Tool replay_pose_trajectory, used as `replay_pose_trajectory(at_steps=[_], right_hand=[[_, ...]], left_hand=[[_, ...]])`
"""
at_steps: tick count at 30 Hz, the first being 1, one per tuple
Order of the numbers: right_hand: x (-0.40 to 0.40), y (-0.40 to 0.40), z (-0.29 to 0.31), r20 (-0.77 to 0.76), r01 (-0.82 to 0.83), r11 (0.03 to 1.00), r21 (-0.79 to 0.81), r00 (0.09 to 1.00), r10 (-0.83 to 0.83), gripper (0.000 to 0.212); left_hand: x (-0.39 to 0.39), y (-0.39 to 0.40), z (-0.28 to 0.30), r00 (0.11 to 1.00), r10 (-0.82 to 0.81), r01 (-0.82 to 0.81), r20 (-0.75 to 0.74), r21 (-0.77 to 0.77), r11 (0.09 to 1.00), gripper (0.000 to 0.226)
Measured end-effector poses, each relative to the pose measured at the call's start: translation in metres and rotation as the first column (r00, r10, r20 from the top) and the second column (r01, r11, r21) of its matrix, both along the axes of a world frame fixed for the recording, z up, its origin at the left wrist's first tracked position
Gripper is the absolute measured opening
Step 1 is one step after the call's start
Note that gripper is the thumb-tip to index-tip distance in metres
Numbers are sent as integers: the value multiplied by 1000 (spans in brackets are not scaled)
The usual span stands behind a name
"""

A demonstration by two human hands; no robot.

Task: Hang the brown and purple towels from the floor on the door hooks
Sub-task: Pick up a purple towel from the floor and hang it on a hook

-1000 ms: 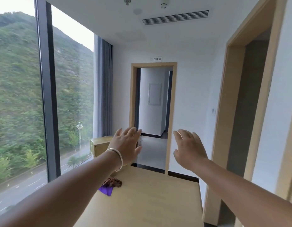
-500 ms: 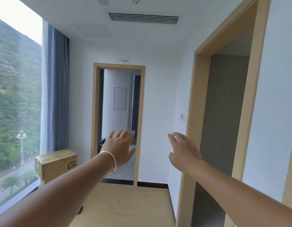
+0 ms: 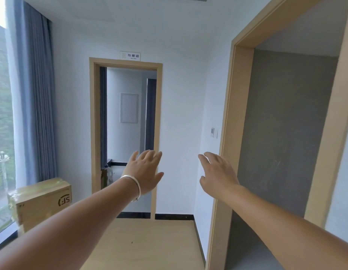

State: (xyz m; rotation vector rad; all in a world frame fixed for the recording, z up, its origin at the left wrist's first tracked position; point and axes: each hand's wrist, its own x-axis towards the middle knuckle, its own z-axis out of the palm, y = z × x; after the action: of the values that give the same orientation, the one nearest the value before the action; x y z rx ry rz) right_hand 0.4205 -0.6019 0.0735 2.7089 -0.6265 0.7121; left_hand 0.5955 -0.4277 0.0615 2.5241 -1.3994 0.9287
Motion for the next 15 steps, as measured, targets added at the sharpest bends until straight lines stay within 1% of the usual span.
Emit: replay_pose_trajectory(at_steps=[4,9,12,15], right_hand=[[44,-49,3,17,-20,1000,-16,1000,21,64],[98,-122,12,39,-39,999,9,999,38,64],[129,-164,8,34,-46,999,26,998,46,65],[156,-197,-1,4,-45,998,37,999,45,65]], left_hand=[[39,-46,8,999,34,-35,32,30,999,68],[89,-109,20,994,102,-104,40,49,993,68],[116,-146,15,992,120,-122,45,42,992,67],[143,-174,5,990,138,-140,34,69,988,67]])
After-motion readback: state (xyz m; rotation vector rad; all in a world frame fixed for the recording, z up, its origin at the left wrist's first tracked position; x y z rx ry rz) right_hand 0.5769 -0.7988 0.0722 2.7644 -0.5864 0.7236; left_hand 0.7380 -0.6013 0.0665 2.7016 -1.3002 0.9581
